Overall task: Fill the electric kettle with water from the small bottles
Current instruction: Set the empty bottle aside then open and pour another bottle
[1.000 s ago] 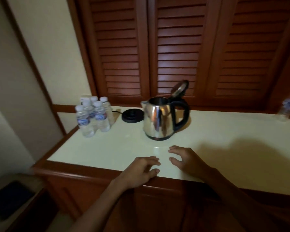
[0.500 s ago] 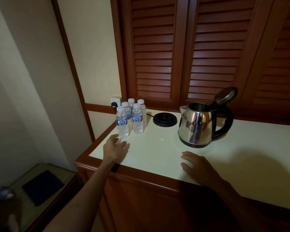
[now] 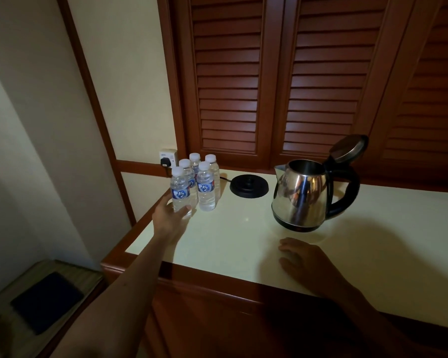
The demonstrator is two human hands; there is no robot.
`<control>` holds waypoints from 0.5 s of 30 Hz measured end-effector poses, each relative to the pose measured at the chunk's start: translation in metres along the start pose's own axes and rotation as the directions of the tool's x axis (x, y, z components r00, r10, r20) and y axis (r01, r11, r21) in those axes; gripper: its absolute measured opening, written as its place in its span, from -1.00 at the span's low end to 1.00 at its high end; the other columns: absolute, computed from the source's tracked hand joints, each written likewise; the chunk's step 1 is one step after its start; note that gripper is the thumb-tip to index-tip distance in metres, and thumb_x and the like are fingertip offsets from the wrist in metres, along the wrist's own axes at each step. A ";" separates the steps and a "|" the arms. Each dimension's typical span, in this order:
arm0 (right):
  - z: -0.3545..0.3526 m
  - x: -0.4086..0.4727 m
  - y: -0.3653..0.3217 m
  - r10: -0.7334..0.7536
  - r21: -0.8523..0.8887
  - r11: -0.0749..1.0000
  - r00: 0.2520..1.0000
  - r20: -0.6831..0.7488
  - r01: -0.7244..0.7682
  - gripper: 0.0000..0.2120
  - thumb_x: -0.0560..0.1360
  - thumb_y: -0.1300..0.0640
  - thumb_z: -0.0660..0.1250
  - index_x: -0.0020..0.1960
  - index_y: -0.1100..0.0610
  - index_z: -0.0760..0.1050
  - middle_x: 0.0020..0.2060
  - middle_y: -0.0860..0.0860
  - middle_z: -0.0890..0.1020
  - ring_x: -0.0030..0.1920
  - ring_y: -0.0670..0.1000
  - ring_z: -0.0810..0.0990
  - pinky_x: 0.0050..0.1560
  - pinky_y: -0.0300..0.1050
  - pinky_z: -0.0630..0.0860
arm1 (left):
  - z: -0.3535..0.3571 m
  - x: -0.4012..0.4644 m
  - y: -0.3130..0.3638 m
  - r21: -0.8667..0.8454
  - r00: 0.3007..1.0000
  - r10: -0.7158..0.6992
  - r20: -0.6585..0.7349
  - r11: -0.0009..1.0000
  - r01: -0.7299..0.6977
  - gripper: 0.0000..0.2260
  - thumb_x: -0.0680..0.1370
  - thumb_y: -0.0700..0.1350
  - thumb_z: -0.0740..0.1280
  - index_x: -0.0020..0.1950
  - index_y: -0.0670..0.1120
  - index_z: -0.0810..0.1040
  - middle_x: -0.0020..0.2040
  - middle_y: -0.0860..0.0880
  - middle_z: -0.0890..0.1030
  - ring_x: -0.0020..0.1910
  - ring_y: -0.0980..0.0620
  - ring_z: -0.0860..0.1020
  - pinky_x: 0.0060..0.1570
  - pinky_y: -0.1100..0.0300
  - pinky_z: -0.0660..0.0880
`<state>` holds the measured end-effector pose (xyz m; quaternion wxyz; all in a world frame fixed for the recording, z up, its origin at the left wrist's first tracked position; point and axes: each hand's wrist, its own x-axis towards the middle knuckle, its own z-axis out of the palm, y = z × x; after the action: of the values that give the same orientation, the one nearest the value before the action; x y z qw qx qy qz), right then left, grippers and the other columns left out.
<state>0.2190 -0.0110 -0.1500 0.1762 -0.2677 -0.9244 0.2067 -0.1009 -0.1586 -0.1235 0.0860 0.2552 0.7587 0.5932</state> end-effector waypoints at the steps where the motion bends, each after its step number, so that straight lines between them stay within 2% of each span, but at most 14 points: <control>1: 0.000 0.000 0.000 -0.002 0.000 1.000 1.000 0.001 0.002 -0.65 0.53 -0.01 0.32 0.28 0.06 0.52 0.34 -0.08 0.48 0.30 -0.13 0.43 0.31 -0.24 0.29 | -0.002 0.001 -0.001 -0.004 1.000 -0.012 0.013 1.000 0.012 -0.47 0.47 -0.13 0.51 0.41 -0.08 0.44 0.32 -0.08 0.57 0.24 -0.12 0.57 0.20 -0.05 0.54; 5: 0.000 0.000 -0.002 -0.004 -0.010 1.000 1.000 -0.011 0.004 -0.65 0.52 0.03 0.35 0.27 0.10 0.54 0.32 -0.05 0.51 0.27 -0.10 0.46 0.26 -0.28 0.27 | -0.007 -0.012 -0.004 -0.037 0.997 0.024 0.070 0.999 -0.022 -0.52 0.46 -0.15 0.52 0.34 -0.04 0.46 0.24 -0.03 0.60 0.14 -0.05 0.60 0.09 0.03 0.59; 10: 0.000 -0.002 -0.005 0.015 0.039 0.999 1.000 -0.008 -0.015 -0.66 0.50 0.03 0.37 0.25 0.11 0.54 0.28 -0.02 0.54 0.24 -0.06 0.50 0.30 -0.09 0.40 | -0.006 -0.045 -0.002 -0.015 0.980 0.052 0.190 0.999 -0.050 -0.57 0.49 -0.12 0.49 0.31 0.01 0.45 0.07 0.08 0.62 -0.05 0.22 0.60 -0.15 0.32 0.51; 15: -0.007 0.005 -0.018 0.088 0.164 0.983 0.995 -0.040 -0.080 -0.65 0.50 0.04 0.38 0.27 0.09 0.53 0.20 -0.02 0.59 0.14 -0.12 0.52 0.24 -0.15 0.42 | 0.008 -0.066 0.007 -0.071 0.926 0.054 0.373 0.997 -0.030 -0.59 0.47 -0.19 0.50 0.22 0.11 0.47 0.14 0.00 0.67 0.07 0.09 0.65 -0.06 0.32 0.55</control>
<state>0.2101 -0.0196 -0.1345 0.2102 -0.2961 -0.8880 0.2823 -0.0391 -0.1831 -0.1304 0.2246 0.3769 0.7034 0.5592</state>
